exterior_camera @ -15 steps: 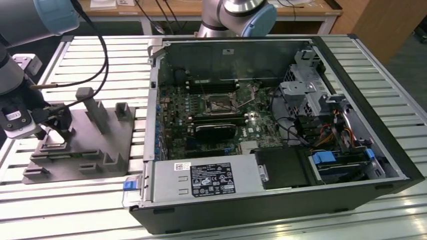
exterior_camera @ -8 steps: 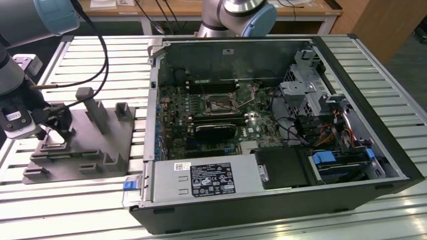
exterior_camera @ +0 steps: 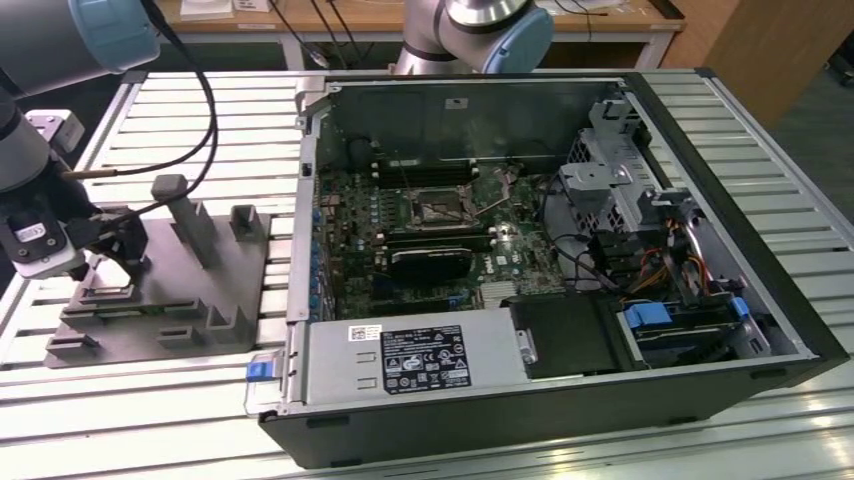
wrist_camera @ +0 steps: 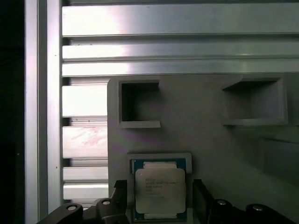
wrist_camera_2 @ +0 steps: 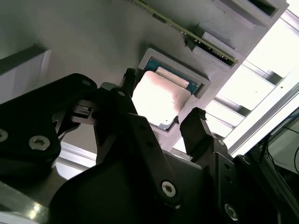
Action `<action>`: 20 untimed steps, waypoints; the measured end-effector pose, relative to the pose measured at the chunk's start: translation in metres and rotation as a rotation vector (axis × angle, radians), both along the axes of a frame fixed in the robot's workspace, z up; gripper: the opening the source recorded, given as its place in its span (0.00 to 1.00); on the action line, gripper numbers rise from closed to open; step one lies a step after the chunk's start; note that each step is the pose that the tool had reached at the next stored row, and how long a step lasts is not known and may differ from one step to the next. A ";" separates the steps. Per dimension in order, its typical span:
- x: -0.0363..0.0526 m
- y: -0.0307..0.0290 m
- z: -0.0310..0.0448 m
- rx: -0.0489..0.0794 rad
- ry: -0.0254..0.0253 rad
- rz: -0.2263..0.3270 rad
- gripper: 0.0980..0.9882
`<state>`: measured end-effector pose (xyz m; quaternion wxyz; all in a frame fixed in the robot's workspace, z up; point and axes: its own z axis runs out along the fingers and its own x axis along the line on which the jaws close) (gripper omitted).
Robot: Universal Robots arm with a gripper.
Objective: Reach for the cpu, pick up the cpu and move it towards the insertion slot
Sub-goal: 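Pick up the cpu and move it towards the insertion slot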
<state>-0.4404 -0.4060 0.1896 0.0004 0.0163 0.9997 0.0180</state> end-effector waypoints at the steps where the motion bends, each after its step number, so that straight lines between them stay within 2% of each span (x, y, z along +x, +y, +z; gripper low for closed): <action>1: 0.0000 -0.0001 -0.0006 -0.001 0.0001 0.002 0.63; 9: 0.0000 -0.0003 -0.0055 -0.002 0.0001 0.002 0.63; 17: 0.0000 -0.0003 -0.0061 -0.002 0.0001 0.002 0.63; 19: 0.0000 -0.0003 -0.0062 -0.002 0.0001 0.002 0.62; 20: 0.0000 -0.0003 -0.0061 -0.002 0.0002 0.002 0.55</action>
